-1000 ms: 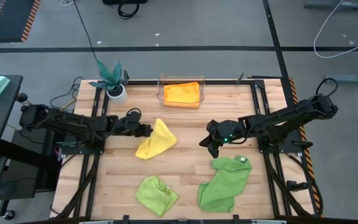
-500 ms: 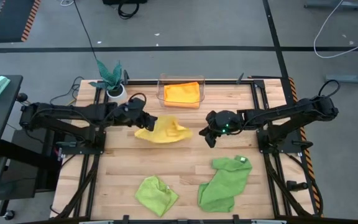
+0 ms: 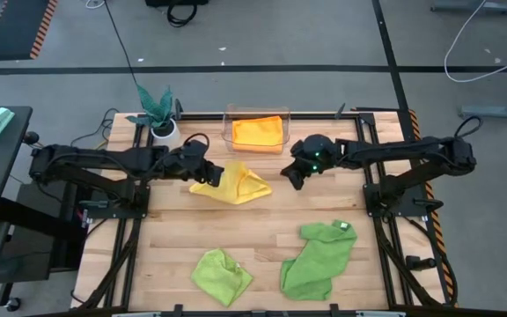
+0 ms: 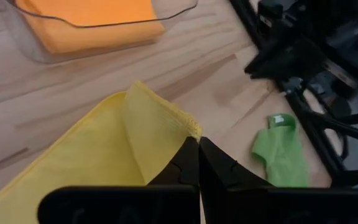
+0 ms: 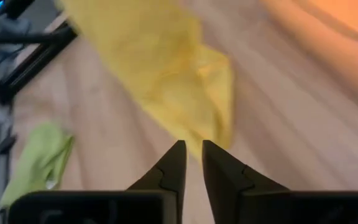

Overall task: Fold microfiber towels
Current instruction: Fold the yellow towel

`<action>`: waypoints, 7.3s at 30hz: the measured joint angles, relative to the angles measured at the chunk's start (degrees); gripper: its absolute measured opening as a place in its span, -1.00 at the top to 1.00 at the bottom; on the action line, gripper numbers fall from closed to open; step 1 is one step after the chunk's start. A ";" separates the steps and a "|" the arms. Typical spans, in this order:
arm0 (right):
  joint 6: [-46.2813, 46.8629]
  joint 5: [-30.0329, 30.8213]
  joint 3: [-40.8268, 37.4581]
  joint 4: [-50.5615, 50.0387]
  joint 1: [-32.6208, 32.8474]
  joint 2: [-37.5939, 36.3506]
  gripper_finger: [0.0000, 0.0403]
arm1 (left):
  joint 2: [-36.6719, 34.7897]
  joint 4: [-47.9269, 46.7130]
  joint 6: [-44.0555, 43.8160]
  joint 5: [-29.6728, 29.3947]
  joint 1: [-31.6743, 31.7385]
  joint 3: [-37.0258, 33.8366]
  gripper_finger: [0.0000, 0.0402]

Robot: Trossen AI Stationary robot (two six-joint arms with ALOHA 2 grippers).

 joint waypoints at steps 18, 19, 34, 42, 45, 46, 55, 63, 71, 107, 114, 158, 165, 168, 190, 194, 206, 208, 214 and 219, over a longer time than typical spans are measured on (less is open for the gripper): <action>0.30 1.86 16.23 3.53 5.26 25.15 0.48 | 0.22 5.84 0.33 0.22 -0.19 -0.05 0.99; 0.28 1.98 17.98 3.78 5.18 26.58 0.48 | 0.22 6.34 0.35 0.22 -0.17 -0.05 0.99; 8.20 2.44 26.10 1.67 4.64 35.22 0.48 | 0.22 7.23 1.70 0.18 -0.17 -0.03 0.99; 13.76 3.46 25.97 3.86 4.25 35.05 0.48 | 0.22 7.77 2.04 0.17 -0.17 -0.03 0.99; 14.91 3.46 25.92 3.29 4.25 35.09 0.48 | 0.22 8.48 2.95 0.15 -0.17 -0.03 0.99; 15.04 3.46 25.92 3.31 4.25 35.09 0.48 | 0.22 8.65 3.23 0.13 -0.17 -0.03 0.99; 15.05 3.46 25.94 0.69 5.19 34.31 0.48 | 0.22 8.97 3.56 -0.02 -0.11 -0.03 0.99; 15.59 2.60 25.94 -2.90 5.17 33.91 0.48 | 0.22 9.31 4.78 -0.02 -0.07 -0.03 0.99; 17.70 2.58 25.94 -2.07 5.17 33.91 0.48 | 0.22 10.46 5.04 -0.02 0.22 -0.03 0.99; 24.74 4.24 25.93 1.13 2.55 34.22 0.48 | 0.17 14.30 8.52 0.03 0.59 -0.03 0.99; 24.94 4.32 25.93 1.43 2.46 34.26 0.49 | 0.17 15.61 9.38 0.02 0.90 -0.03 0.99; 19.78 7.54 25.94 -2.73 5.74 34.31 0.94 | 0.20 17.32 10.93 0.20 3.74 -0.03 0.98; 15.33 6.19 25.92 -10.16 5.43 33.04 0.97 | 0.22 17.32 12.26 0.22 3.74 -0.03 0.99; 13.47 6.23 25.94 -15.76 5.43 31.77 0.98 | 0.22 17.18 12.40 0.73 3.74 -0.03 0.99; 1.44 22.36 25.92 -44.41 5.10 3.79 1.00 | -0.59 18.45 14.96 1.45 3.31 2.40 0.99; 0.90 22.79 25.92 -45.27 5.10 -1.26 1.00 | -0.55 16.01 18.13 1.41 3.38 6.44 0.99; -1.09 29.98 42.40 -61.13 4.27 -7.47 1.00 | -0.57 0.97 22.90 -2.62 3.45 17.37 0.99; -1.37 29.97 45.92 -62.61 4.43 -7.37 1.00 | -0.55 0.12 22.57 -2.68 3.45 17.37 0.99; -0.37 29.02 51.25 -69.16 6.79 -6.80 1.00 | -0.29 0.39 21.33 -3.50 1.50 17.40 1.00; 2.99 25.28 50.51 -73.15 11.69 -5.06 1.00 | 0.49 -0.35 19.37 -4.54 -2.13 17.40 1.00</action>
